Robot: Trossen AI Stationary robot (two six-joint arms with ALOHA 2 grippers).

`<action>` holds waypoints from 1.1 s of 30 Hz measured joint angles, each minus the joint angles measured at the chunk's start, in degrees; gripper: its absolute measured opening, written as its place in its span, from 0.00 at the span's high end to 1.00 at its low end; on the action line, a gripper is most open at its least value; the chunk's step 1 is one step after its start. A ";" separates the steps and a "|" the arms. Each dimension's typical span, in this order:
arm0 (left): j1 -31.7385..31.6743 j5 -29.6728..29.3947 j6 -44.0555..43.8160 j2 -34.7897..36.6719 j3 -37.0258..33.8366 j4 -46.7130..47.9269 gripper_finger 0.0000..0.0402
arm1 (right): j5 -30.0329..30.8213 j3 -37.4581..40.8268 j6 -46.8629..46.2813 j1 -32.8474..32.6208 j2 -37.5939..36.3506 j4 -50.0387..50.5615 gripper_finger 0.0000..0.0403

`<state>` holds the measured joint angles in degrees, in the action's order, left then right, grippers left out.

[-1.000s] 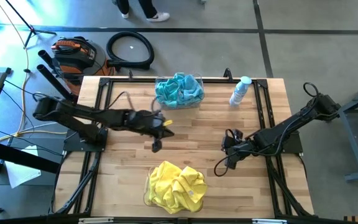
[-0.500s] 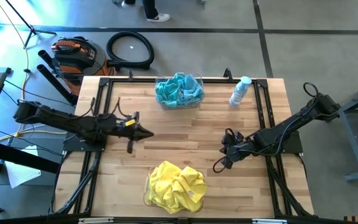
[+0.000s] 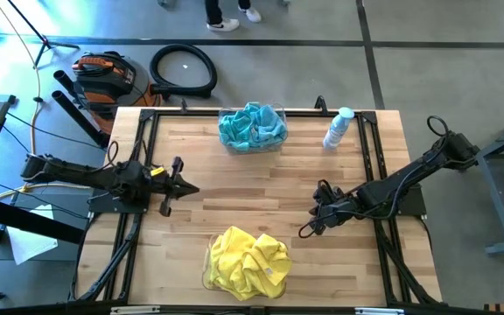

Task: Sort microfiber towel by color & place in baskets
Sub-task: Return to Home Position

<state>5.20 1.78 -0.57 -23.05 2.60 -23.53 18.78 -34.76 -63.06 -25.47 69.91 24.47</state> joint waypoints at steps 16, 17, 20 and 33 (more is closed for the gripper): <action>-8.62 6.72 -3.26 14.63 -1.96 12.91 1.00 | 0.42 0.00 -1.43 0.00 0.00 -0.98 1.00; -8.62 6.72 -3.56 15.53 -1.96 14.08 1.00 | 0.42 0.00 -1.45 0.00 0.00 -1.02 1.00; -8.62 6.62 -5.10 18.41 -1.96 16.77 1.00 | 0.42 0.00 -1.45 0.00 0.00 -1.12 1.00; -6.13 6.21 -5.69 22.28 -1.91 21.60 1.00 | 0.40 0.00 -1.45 0.02 0.00 -1.22 1.00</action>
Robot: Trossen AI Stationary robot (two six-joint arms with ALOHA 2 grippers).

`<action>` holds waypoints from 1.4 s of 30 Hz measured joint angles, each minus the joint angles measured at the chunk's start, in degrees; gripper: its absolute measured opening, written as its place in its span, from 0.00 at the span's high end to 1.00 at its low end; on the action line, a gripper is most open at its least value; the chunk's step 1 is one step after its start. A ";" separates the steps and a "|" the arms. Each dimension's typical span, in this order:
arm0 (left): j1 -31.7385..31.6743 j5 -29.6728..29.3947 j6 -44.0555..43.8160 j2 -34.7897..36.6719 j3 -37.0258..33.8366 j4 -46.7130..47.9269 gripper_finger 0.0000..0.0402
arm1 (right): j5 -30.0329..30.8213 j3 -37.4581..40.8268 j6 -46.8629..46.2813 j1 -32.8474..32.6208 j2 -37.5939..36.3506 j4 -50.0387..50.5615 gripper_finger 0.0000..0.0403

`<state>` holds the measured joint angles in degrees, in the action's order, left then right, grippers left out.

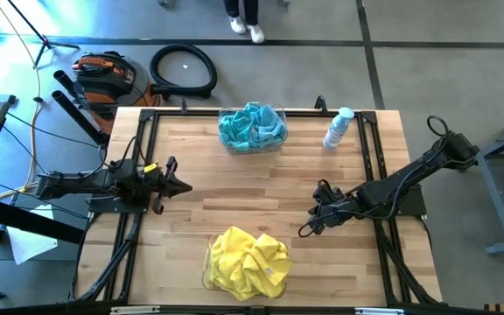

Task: Sort microfiber towel by color & place in baskets
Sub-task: Return to Home Position

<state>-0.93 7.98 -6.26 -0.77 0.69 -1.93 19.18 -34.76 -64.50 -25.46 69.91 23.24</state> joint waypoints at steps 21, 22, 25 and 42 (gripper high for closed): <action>0.20 -3.53 -4.13 -1.14 0.00 0.41 1.00 | 0.28 0.00 30.97 4.86 -0.01 1.50 1.00; 0.20 -3.52 -4.13 -1.14 0.00 0.41 1.00 | 0.27 0.01 33.29 5.53 -0.13 1.84 1.00; 0.20 -3.51 -4.13 -1.14 0.00 0.41 1.00 | -1.10 2.65 39.27 7.89 -2.13 -0.13 1.00; 0.20 -3.50 -4.10 -1.14 0.00 0.41 1.00 | -19.57 24.37 55.71 23.59 -34.06 -21.72 1.00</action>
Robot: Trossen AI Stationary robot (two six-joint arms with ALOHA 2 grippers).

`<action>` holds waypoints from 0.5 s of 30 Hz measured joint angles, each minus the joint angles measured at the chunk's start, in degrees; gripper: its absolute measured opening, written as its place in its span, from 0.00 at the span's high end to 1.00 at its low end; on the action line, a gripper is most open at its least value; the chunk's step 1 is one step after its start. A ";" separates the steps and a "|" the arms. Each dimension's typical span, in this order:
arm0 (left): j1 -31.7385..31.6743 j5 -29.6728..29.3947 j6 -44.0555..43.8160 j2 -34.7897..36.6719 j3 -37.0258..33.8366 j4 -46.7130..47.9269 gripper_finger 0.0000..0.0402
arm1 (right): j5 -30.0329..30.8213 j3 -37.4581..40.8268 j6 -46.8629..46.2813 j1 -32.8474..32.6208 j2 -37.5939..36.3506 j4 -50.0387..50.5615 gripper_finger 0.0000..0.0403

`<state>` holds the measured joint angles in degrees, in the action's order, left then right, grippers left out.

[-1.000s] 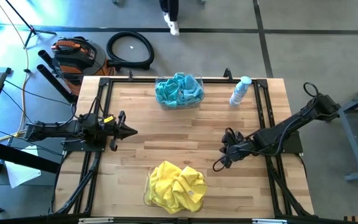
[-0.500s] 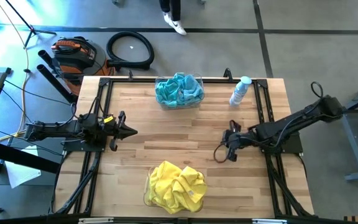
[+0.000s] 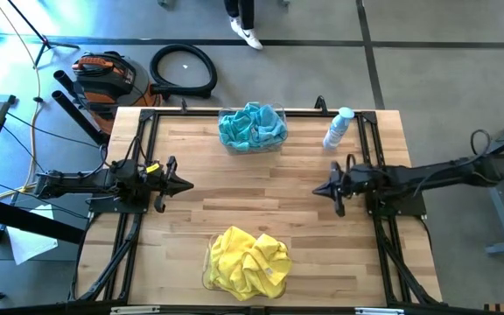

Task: Sort microfiber towel by color & place in baskets
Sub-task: Return to Home Position

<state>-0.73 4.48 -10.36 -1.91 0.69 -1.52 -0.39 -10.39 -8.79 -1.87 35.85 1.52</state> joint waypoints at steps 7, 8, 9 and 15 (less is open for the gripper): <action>0.00 0.01 -0.01 0.00 0.00 0.00 1.00 | -5.00 0.04 3.77 6.11 -6.94 0.79 1.00; 0.00 0.01 0.01 0.00 0.00 0.01 1.00 | -5.71 0.04 3.95 6.36 -7.80 0.81 1.00; 0.00 0.01 -0.01 0.00 0.00 0.00 1.00 | -6.21 0.04 4.36 6.44 -8.69 0.82 1.00; 0.00 0.01 0.00 0.00 0.00 0.00 1.00 | -6.70 0.04 4.52 6.36 -14.19 2.14 1.00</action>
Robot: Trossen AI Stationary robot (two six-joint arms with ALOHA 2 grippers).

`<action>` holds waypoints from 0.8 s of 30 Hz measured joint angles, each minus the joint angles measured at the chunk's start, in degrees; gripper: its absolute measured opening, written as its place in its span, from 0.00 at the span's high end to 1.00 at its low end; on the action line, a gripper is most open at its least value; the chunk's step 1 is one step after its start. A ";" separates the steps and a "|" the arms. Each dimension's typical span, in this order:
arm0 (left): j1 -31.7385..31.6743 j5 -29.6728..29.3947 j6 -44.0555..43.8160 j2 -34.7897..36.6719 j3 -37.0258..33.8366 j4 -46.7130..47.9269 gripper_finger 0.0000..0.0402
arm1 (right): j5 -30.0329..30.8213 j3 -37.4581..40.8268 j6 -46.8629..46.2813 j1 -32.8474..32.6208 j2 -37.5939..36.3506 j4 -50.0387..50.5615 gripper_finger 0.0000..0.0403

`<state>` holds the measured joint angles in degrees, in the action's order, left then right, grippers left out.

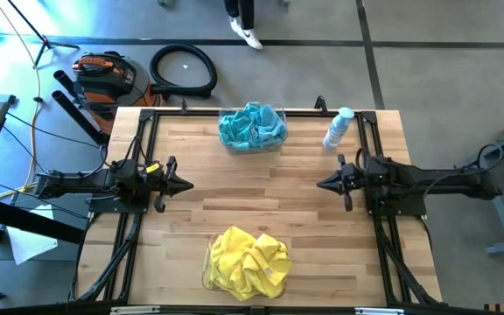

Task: Sort microfiber towel by color & place in baskets
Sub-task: Return to Home Position

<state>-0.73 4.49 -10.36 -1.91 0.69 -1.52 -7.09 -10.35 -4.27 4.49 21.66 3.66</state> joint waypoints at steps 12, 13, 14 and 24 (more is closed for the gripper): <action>0.00 0.02 0.01 0.00 0.00 0.00 1.00 | 2.38 1.67 -0.01 -0.02 -7.01 0.14 1.00; 0.00 0.00 0.01 0.00 0.00 0.00 1.00 | 2.40 3.08 -0.72 -0.02 -7.71 -1.78 1.00; 0.00 0.00 -0.01 0.00 0.00 0.00 1.00 | 2.18 4.45 -1.47 -0.02 -8.28 -3.83 1.00; 0.00 0.02 0.01 0.00 0.00 0.00 1.00 | 1.80 7.54 -3.39 -0.02 -13.97 -5.01 1.00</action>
<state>-0.73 4.51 -10.35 -1.91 0.69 -1.52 -5.29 -2.81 -7.66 4.47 7.69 -1.34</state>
